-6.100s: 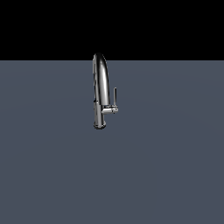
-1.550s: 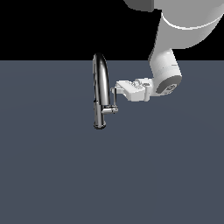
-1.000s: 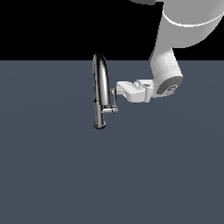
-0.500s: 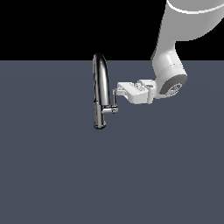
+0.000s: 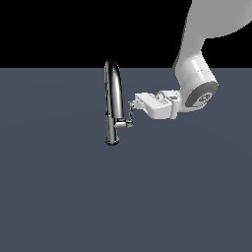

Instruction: Turn on the faucet by rotating a designated handle.

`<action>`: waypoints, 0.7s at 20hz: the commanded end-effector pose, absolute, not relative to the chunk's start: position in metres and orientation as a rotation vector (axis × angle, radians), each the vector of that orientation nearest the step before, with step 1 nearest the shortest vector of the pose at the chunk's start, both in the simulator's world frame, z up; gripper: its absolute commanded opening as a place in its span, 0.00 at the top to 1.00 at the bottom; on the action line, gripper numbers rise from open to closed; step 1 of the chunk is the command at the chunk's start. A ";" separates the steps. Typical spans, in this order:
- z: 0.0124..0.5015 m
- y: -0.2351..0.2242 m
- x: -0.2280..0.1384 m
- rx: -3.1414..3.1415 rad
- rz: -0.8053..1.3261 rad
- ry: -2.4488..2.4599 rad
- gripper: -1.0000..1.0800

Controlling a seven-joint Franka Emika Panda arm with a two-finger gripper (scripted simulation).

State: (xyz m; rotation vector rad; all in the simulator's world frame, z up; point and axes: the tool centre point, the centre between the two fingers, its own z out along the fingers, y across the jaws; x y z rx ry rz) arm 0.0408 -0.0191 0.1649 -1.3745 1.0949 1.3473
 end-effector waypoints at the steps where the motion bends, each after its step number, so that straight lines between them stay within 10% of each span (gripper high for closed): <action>1: 0.168 -0.016 0.032 -1.376 1.361 1.084 1.00; 14: 0.144 -0.026 0.001 -1.376 1.355 1.088 1.00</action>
